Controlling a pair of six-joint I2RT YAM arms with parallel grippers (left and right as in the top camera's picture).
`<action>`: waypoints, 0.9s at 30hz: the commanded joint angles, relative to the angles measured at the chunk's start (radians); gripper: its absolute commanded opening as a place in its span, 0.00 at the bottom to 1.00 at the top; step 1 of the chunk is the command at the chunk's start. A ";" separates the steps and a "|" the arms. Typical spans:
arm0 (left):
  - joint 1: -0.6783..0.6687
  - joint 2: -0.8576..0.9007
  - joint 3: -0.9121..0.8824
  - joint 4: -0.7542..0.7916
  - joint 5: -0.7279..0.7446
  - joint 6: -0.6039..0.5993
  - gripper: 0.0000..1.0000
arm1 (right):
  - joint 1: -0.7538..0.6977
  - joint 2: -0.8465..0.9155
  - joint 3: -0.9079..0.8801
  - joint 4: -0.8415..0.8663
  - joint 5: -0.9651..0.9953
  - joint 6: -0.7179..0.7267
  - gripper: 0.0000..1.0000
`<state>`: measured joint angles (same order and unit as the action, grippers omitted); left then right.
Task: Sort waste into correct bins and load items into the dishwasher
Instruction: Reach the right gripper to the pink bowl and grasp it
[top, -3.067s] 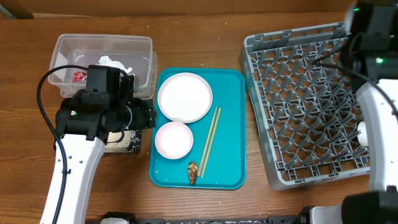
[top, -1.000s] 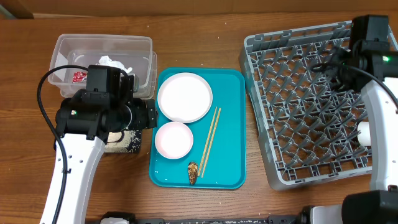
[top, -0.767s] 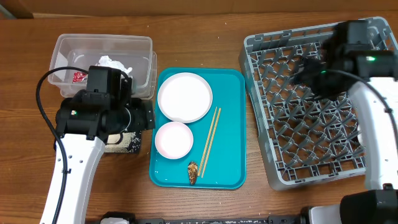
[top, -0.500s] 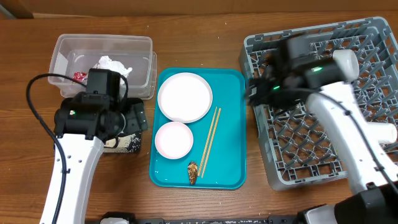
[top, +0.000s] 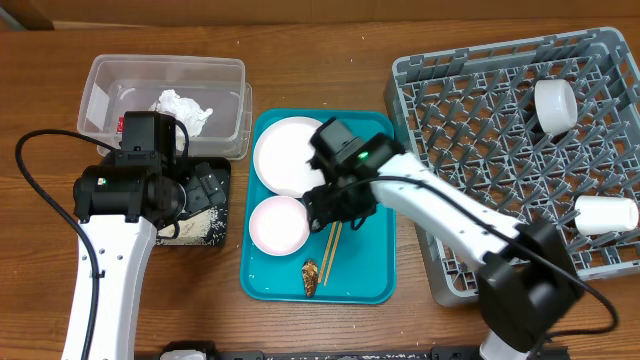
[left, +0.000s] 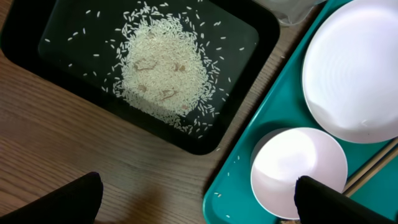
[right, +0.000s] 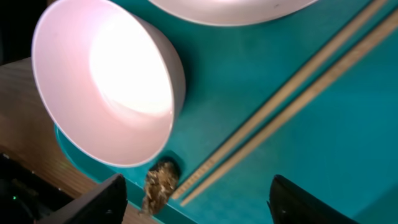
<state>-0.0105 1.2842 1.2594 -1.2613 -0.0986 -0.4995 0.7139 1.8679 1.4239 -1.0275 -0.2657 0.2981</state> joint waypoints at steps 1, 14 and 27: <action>0.006 0.003 0.012 0.001 -0.015 -0.020 1.00 | 0.038 0.060 -0.005 0.021 -0.005 0.029 0.70; 0.006 0.003 0.012 0.001 -0.013 -0.020 1.00 | 0.048 0.119 -0.003 0.107 0.002 0.082 0.05; 0.006 0.003 0.012 0.001 -0.013 -0.020 1.00 | -0.108 -0.057 0.174 -0.071 0.233 0.050 0.04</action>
<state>-0.0105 1.2842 1.2594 -1.2610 -0.0990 -0.4995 0.6563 1.9514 1.5002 -1.0756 -0.1864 0.3660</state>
